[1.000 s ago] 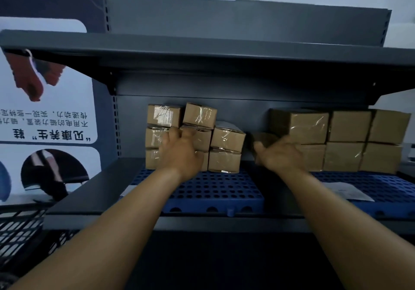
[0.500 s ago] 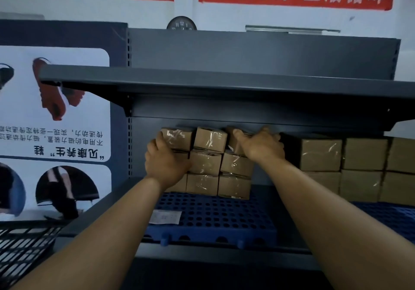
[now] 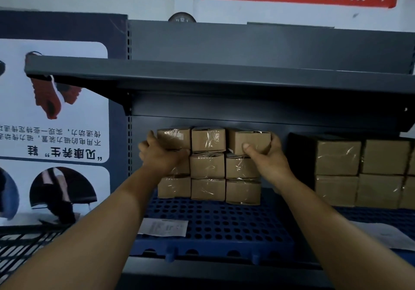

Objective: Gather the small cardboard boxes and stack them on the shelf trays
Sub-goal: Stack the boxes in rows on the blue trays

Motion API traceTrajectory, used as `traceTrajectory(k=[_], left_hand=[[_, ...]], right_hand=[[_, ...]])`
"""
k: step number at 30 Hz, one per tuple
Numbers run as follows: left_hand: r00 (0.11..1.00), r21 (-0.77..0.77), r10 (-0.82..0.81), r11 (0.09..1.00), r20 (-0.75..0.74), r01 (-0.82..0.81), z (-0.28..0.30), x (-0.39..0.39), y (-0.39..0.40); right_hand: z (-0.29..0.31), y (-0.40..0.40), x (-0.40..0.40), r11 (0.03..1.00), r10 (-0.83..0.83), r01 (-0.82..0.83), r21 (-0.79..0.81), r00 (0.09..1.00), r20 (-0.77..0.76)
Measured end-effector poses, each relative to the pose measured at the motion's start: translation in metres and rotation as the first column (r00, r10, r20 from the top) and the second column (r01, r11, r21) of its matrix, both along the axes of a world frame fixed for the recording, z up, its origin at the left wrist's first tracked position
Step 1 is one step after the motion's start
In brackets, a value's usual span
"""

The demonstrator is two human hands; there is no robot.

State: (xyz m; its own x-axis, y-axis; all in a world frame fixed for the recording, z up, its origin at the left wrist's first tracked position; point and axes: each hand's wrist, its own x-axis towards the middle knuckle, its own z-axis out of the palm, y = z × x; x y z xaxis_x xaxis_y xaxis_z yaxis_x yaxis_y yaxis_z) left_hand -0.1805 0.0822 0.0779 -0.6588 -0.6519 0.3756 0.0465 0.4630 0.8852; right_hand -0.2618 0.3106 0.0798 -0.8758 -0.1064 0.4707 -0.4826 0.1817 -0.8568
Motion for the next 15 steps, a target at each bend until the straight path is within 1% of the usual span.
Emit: traceTrajectory(k=[1, 4, 7, 10, 12, 15], left_hand=[[0.999, 0.031, -0.035, 0.999, -0.003, 0.036, -0.001, -0.002, -0.004], [0.982, 0.132, -0.175, 0.974, -0.077, 0.184, -0.004, -0.009, -0.014], [0.964, 0.153, -0.244, 0.954, -0.105, 0.258, -0.006, -0.013, -0.019], [0.962, 0.119, -0.264, 0.955, -0.068, 0.27, -0.006, -0.012, -0.016], [0.965, 0.082, -0.26, 0.962, -0.03, 0.262, -0.011, -0.02, -0.02], [0.961, 0.059, -0.276, 0.959, -0.016, 0.276, -0.01, -0.022, -0.019]], right_hand=[[-0.002, -0.001, -0.002, 1.0, -0.001, 0.001, -0.011, 1.0, -0.016], [-0.006, -0.006, -0.004, 0.999, 0.019, -0.02, -0.029, 0.999, -0.033], [-0.009, -0.01, -0.008, 0.999, 0.029, -0.031, -0.042, 0.999, -0.037], [-0.012, -0.007, -0.012, 0.998, 0.019, -0.02, -0.055, 0.999, -0.036], [-0.013, -0.003, -0.011, 0.997, 0.039, -0.041, -0.066, 0.999, -0.026], [-0.014, -0.001, -0.012, 0.996, 0.067, -0.068, -0.066, 0.997, -0.024]])
